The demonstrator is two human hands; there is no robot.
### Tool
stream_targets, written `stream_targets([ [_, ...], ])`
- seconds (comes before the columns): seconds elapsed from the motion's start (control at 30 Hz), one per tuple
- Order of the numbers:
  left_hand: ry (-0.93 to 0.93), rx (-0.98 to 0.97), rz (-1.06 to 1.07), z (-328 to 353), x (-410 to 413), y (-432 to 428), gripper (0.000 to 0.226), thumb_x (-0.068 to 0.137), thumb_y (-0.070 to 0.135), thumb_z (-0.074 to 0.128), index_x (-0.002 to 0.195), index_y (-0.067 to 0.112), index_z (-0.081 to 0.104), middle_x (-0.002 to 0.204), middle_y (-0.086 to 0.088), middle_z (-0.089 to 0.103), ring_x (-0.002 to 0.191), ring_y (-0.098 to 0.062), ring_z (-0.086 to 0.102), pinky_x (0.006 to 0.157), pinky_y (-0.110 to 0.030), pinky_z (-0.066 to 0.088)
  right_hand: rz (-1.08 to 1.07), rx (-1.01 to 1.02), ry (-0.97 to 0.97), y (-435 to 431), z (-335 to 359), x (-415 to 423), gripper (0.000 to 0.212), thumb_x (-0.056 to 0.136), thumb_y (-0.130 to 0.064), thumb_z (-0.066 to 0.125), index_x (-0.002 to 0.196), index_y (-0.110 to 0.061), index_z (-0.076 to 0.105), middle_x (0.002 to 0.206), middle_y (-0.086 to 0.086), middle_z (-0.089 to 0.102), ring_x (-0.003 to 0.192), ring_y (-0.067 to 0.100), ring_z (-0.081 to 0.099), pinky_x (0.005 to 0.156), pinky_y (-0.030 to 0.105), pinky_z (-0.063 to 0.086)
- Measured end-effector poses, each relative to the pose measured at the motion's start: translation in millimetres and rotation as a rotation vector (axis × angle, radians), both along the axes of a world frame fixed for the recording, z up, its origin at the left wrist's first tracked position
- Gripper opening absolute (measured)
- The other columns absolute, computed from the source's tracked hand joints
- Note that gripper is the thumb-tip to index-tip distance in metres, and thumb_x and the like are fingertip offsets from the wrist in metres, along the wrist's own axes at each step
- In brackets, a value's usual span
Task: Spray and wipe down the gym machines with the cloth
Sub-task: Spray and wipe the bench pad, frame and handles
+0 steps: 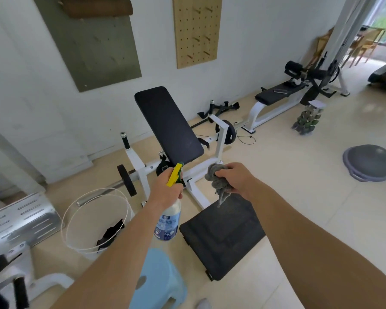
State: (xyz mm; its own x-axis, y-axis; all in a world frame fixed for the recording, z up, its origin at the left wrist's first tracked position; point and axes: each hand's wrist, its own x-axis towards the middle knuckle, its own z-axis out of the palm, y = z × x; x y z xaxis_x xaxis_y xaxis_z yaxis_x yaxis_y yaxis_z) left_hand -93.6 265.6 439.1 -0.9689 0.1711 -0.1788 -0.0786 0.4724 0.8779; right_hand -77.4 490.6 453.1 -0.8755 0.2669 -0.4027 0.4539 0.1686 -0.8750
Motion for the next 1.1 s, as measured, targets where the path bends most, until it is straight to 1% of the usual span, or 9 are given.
stream_targets([
  [0.17, 0.018, -0.024, 0.012, 10, -69, 48, 0.026, 0.083, -0.004, 0.054, 0.104, 0.009, 0.064, 0.081, -0.013, 0.062, 0.071, -0.028, 0.066, 0.083, -0.050, 0.059, -0.001, 0.004, -0.003, 53, 10, -73, 0.012, 0.089, -0.012, 0.065, 0.098, -0.004, 0.068, 0.100, 0.022, 0.072, 0.092, 0.035, 0.072, 0.083, 0.049, 0.060],
  [0.27, 0.003, -0.040, 0.029, 13, -106, 76, 0.026, 0.082, -0.002, 0.055, 0.104, 0.010, 0.064, 0.087, -0.016, 0.066, 0.083, -0.037, 0.068, 0.088, -0.052, 0.058, 0.017, -0.011, 0.001, 82, 12, -120, 0.019, 0.089, -0.013, 0.065, 0.105, -0.004, 0.068, 0.099, 0.021, 0.072, 0.093, 0.035, 0.072, 0.085, 0.049, 0.060],
  [0.43, -0.042, -0.034, 0.068, 7, -159, 121, 0.025, 0.084, -0.002, 0.057, 0.105, 0.008, 0.065, 0.096, -0.020, 0.067, 0.075, -0.023, 0.065, 0.088, -0.049, 0.060, 0.107, 0.046, -0.015, 123, 5, -192, 0.018, 0.087, -0.017, 0.067, 0.103, -0.008, 0.066, 0.100, 0.017, 0.069, 0.093, 0.032, 0.070, 0.082, 0.047, 0.061],
  [0.57, -0.040, -0.047, 0.144, -1, -203, 161, 0.027, 0.077, 0.009, 0.059, 0.101, 0.019, 0.066, 0.097, -0.015, 0.065, 0.084, -0.032, 0.067, 0.086, -0.053, 0.061, 0.187, 0.062, -0.033, 165, -5, -257, 0.020, 0.088, -0.018, 0.067, 0.105, -0.007, 0.066, 0.101, 0.016, 0.069, 0.093, 0.031, 0.070, 0.080, 0.044, 0.061],
  [0.63, -0.045, -0.052, 0.200, -4, -225, 179, 0.028, 0.076, 0.011, 0.058, 0.100, 0.024, 0.065, 0.093, -0.011, 0.064, 0.083, -0.032, 0.066, 0.085, -0.055, 0.060, 0.231, 0.057, -0.028, 186, -8, -288, 0.024, 0.090, -0.019, 0.066, 0.110, -0.007, 0.066, 0.102, 0.016, 0.069, 0.095, 0.031, 0.069, 0.085, 0.046, 0.060],
  [0.8, -0.058, -0.054, 0.411, 10, -265, 237, 0.033, 0.085, -0.003, 0.056, 0.092, 0.029, 0.060, 0.081, -0.008, 0.060, 0.065, -0.021, 0.064, 0.079, -0.044, 0.058, 0.342, 0.033, -0.075, 240, -8, -358, 0.022, 0.093, -0.021, 0.065, 0.111, -0.009, 0.065, 0.105, 0.015, 0.069, 0.098, 0.032, 0.068, 0.089, 0.048, 0.058],
  [0.93, -0.024, -0.036, 0.502, 15, -286, 270, 0.035, 0.085, -0.006, 0.056, 0.095, 0.026, 0.063, 0.087, -0.004, 0.062, 0.058, -0.014, 0.062, 0.074, -0.037, 0.059, 0.351, -0.028, -0.072, 275, -2, -395, 0.021, 0.095, -0.019, 0.062, 0.113, -0.008, 0.063, 0.105, 0.015, 0.069, 0.098, 0.032, 0.068, 0.087, 0.047, 0.059],
  [1.03, -0.020, -0.039, 0.525, 14, -292, 292, 0.033, 0.084, -0.008, 0.055, 0.095, 0.022, 0.062, 0.085, -0.003, 0.061, 0.058, -0.016, 0.062, 0.058, -0.020, 0.055, 0.374, -0.015, -0.081, 296, -3, -405, 0.022, 0.095, -0.020, 0.062, 0.113, -0.008, 0.063, 0.104, 0.015, 0.069, 0.098, 0.032, 0.068, 0.086, 0.047, 0.060],
  [1.1, -0.015, -0.049, 0.530, 13, -297, 301, 0.030, 0.085, -0.007, 0.056, 0.098, 0.020, 0.063, 0.084, -0.003, 0.060, 0.054, -0.012, 0.063, 0.054, -0.015, 0.051, 0.395, -0.016, -0.082, 306, -3, -410, 0.022, 0.095, -0.022, 0.061, 0.113, -0.010, 0.062, 0.105, 0.014, 0.068, 0.099, 0.032, 0.067, 0.087, 0.047, 0.059],
])
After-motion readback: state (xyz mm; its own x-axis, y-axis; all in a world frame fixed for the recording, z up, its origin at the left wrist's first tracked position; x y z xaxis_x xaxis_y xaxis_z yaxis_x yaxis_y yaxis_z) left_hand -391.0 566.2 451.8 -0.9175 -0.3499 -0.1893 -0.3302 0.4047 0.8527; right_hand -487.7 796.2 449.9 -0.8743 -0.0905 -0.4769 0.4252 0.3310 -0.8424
